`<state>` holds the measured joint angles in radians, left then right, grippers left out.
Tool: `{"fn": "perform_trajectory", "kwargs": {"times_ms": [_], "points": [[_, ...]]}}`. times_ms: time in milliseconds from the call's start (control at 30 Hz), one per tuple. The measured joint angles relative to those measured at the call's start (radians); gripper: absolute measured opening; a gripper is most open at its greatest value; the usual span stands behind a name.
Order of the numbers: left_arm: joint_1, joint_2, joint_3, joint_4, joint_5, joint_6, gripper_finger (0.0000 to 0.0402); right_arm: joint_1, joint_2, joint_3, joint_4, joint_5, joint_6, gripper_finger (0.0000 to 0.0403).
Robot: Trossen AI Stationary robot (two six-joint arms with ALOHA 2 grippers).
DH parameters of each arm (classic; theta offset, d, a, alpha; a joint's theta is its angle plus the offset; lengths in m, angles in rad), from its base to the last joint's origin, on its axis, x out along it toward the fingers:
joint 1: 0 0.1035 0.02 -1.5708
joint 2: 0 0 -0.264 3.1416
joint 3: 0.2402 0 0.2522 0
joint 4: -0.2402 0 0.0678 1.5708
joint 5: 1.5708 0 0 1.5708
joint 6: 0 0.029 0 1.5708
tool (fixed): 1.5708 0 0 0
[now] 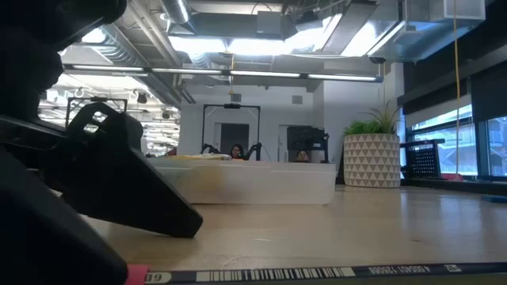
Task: Pack school essentials
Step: Put the black pencil into the supply box
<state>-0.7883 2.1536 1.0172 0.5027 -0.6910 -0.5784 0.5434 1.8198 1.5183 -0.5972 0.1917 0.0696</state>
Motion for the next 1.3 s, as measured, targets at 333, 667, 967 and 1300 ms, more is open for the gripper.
{"fn": "perform_trajectory", "kwargs": {"times_ms": [333,667,967,1300], "points": [[0.006,0.001,-0.001,0.025,0.021,-0.042,0.0395,0.000,0.000,0.000,0.000,0.000,0.000,0.0110],[-0.007,0.002,-0.001,0.004,-0.002,-0.025,0.0395,0.000,0.000,0.000,0.000,0.000,0.000,0.0110],[-0.007,0.001,-0.001,-0.015,-0.010,-0.040,0.0395,-0.001,0.000,0.000,0.001,0.000,0.001,0.0110],[-0.024,0.003,-0.002,-0.007,-0.007,0.010,0.0395,-0.003,0.000,0.000,0.000,0.000,-0.001,0.0110]]}}
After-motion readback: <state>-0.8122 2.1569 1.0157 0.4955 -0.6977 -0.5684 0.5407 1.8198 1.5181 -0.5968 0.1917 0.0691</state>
